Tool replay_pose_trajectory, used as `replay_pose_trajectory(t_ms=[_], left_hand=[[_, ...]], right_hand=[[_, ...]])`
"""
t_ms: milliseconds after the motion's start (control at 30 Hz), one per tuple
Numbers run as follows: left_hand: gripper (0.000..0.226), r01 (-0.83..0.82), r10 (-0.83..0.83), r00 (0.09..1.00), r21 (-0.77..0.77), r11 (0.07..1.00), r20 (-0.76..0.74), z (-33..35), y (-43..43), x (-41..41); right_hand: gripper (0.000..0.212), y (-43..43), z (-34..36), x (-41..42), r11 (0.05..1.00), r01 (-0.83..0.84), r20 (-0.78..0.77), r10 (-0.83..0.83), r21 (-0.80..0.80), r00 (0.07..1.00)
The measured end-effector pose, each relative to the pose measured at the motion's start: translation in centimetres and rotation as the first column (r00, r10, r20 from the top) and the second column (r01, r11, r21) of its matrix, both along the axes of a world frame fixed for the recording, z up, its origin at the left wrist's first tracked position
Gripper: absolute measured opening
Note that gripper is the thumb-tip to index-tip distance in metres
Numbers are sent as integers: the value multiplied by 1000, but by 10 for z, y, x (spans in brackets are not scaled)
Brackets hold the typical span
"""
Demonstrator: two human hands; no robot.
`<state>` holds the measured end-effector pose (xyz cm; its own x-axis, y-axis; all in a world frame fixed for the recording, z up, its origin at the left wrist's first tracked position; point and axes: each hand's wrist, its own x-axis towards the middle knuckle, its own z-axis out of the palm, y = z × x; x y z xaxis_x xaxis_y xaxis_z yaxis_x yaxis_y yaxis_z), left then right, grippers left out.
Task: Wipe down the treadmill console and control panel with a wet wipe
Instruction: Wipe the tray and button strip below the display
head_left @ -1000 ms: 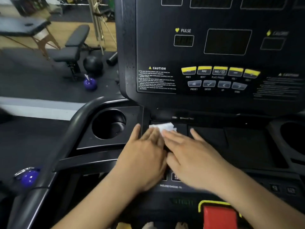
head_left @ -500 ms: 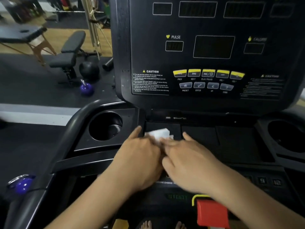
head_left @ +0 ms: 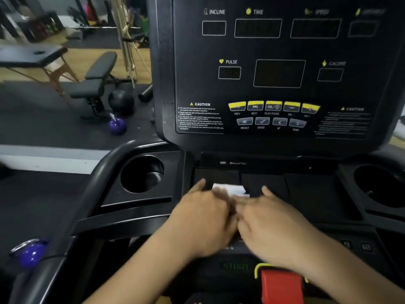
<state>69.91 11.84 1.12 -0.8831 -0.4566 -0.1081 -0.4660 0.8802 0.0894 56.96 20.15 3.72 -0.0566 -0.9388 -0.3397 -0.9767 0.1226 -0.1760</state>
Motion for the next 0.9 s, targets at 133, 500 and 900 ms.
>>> replay_pose_trajectory(t_ms=[133, 500, 900], left_hand=[[59, -74, 74, 997, -34, 997, -1, -3, -20, -21], [40, -82, 88, 995, -149, 985, 35, 3, -17, -34], [37, -72, 78, 996, -106, 992, 51, 9, -7, -29]], right_hand=[[42, -30, -6, -13, 992, 86, 9, -85, -93, 996], [43, -29, -4, -17, 980, 139, 53, -132, -144, 990], [36, -14, -1, -4, 995, 67, -13, -68, -72, 998]])
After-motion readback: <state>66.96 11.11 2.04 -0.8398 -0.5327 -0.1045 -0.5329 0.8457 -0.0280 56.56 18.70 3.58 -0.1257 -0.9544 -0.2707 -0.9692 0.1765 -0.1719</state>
